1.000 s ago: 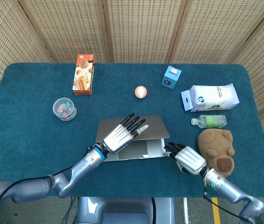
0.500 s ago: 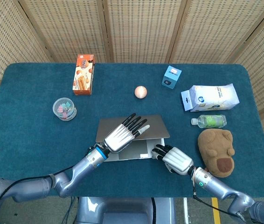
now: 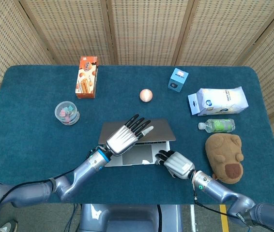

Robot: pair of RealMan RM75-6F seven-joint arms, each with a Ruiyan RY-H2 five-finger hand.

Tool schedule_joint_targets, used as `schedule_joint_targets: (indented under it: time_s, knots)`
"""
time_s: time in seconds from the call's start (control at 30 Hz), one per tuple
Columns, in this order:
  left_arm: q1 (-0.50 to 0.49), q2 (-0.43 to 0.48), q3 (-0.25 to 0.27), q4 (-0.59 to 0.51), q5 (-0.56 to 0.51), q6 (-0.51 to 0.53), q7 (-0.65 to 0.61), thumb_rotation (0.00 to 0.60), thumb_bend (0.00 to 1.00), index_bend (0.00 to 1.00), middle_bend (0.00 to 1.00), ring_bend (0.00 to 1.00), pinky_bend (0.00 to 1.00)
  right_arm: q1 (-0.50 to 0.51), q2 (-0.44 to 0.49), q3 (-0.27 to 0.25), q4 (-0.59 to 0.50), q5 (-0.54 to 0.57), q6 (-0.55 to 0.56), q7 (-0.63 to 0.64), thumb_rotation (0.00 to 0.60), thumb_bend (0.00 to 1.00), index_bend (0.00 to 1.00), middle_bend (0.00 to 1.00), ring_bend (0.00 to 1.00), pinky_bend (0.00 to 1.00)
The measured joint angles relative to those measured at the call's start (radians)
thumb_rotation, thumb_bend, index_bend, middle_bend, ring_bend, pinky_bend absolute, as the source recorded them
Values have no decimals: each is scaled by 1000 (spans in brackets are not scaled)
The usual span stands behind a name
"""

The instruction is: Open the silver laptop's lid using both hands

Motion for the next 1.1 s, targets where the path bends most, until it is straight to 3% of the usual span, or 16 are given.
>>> schedule_joint_targets:
  time_s: [0.77, 1.1]
  knots:
    - [-91, -13, -138, 89, -150, -33, 51, 600, 617, 0, 0, 0, 0, 20, 2, -33, 3, 2, 26, 37, 600, 1000, 236, 151, 96, 236]
    - [-162, -26, -182, 189, -236, -71, 138, 600, 622, 0, 0, 0, 0, 32, 2, -46, 10, -9, 37, 44, 600, 1000, 236, 151, 96, 236]
